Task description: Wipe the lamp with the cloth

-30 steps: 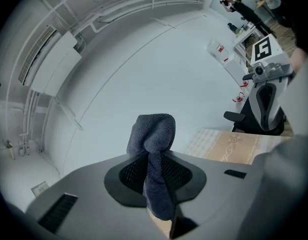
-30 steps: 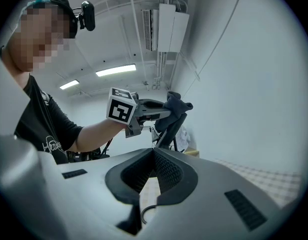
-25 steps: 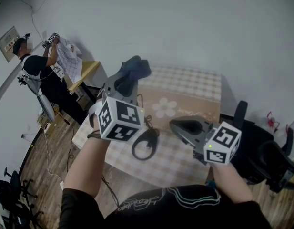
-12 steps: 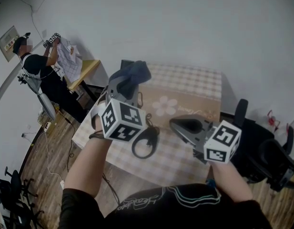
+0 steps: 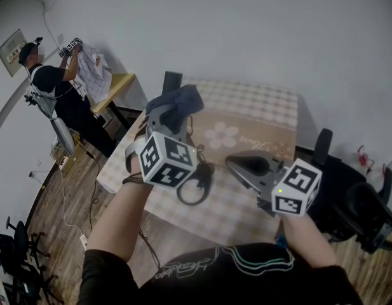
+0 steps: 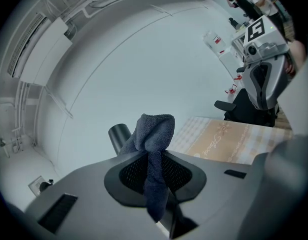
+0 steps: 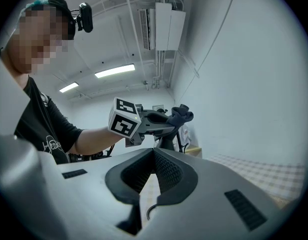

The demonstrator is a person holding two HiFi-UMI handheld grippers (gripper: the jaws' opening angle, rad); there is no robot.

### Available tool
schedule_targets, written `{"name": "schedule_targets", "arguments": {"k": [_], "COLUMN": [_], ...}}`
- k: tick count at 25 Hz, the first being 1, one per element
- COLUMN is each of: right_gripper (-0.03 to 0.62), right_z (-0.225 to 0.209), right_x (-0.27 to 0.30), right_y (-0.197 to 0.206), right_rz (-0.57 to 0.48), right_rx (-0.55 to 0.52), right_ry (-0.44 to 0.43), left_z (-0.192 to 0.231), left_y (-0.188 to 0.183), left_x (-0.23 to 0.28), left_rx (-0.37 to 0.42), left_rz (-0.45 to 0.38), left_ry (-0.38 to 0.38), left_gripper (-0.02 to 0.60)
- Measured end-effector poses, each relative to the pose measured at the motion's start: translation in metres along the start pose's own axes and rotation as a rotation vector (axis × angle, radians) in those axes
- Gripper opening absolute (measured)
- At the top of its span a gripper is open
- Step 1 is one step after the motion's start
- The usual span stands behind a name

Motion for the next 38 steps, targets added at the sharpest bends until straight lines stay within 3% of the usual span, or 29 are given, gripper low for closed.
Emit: {"name": "schedule_targets", "arguments": {"k": [26,38], "right_gripper": [0.011,0.011], "right_z": [0.021,0.033], "right_x": [0.004,0.002], "right_y": [0.018,0.030], "right_rz": [0.025,0.039], "right_rx": [0.058,0.089], "right_ry": [-0.023,-0.057], "left_z": [-0.053,-0.097], "left_y": [0.047,0.074], "left_x": [-0.005,-0.015], "left_rx": [0.001,-0.085], "left_rz": [0.101,0.154], "left_ry": [0.097,0.235], "left_gripper": [0.066,0.066]}}
Point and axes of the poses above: the fingertips, and each gripper's own axes: x forward along the fingers, z to its left, y out of its underside, the point moved 6 cm from there along -x, backward along the fingers, and after that the axes turned 8 degrees about z, right-handed, at the moved point
